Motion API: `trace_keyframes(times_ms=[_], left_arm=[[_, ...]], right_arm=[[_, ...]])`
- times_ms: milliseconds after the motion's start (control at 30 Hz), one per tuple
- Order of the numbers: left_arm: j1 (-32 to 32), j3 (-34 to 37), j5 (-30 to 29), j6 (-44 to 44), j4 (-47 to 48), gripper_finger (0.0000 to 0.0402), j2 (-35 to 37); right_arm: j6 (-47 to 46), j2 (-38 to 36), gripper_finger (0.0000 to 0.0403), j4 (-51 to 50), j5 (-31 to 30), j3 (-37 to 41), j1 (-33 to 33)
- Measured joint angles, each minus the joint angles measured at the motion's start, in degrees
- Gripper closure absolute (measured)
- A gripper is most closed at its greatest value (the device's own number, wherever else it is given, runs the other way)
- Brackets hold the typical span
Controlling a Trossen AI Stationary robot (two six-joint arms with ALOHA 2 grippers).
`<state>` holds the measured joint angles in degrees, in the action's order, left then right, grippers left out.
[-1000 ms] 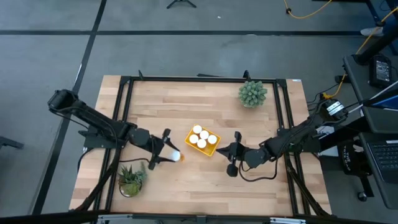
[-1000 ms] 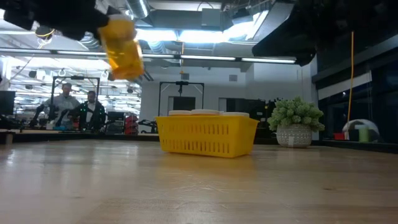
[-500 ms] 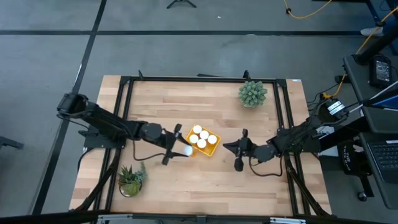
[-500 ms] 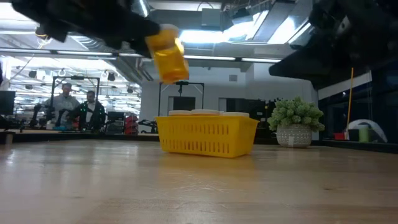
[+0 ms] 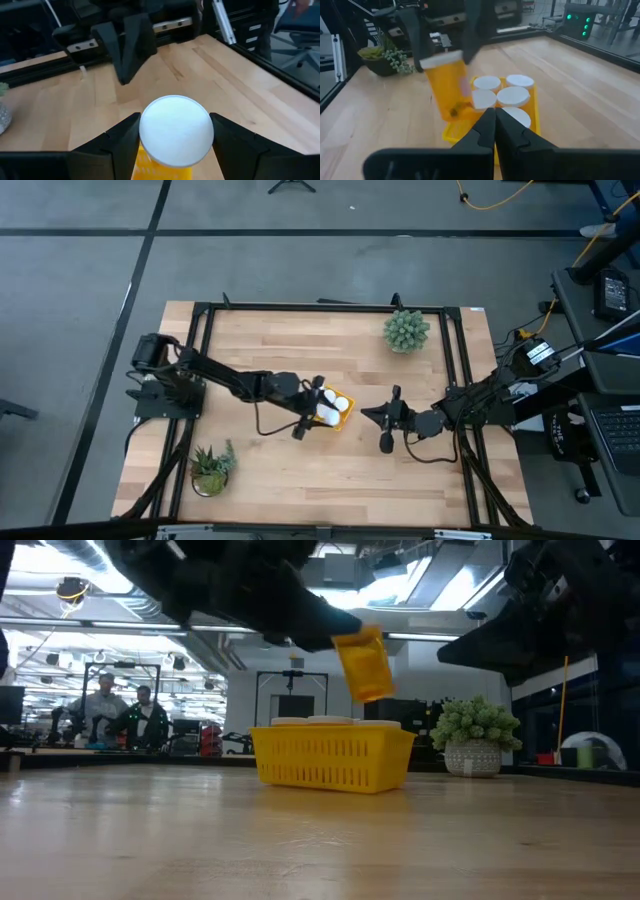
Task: Pick and place pill bottles into a basket
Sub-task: Put the orange pill bottle into the yellow bin
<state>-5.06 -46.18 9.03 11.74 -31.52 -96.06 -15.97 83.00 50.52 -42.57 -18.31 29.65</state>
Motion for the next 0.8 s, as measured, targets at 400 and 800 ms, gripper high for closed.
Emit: trace_keyframes(times_ms=[400, 800], left_arm=[[1.09, -2.66, 0.37, -0.46, 1.09, 0.0184, -2.79], [1.19, -2.63, -2.17, -1.31, 3.21, 0.0184, -2.79]], right_arm=[[2.07, 0.02, 0.0396, -0.04, 0.16, 0.00, 0.00], [5.82, 0.04, 0.0396, 0.30, 0.13, 0.00, 0.02]])
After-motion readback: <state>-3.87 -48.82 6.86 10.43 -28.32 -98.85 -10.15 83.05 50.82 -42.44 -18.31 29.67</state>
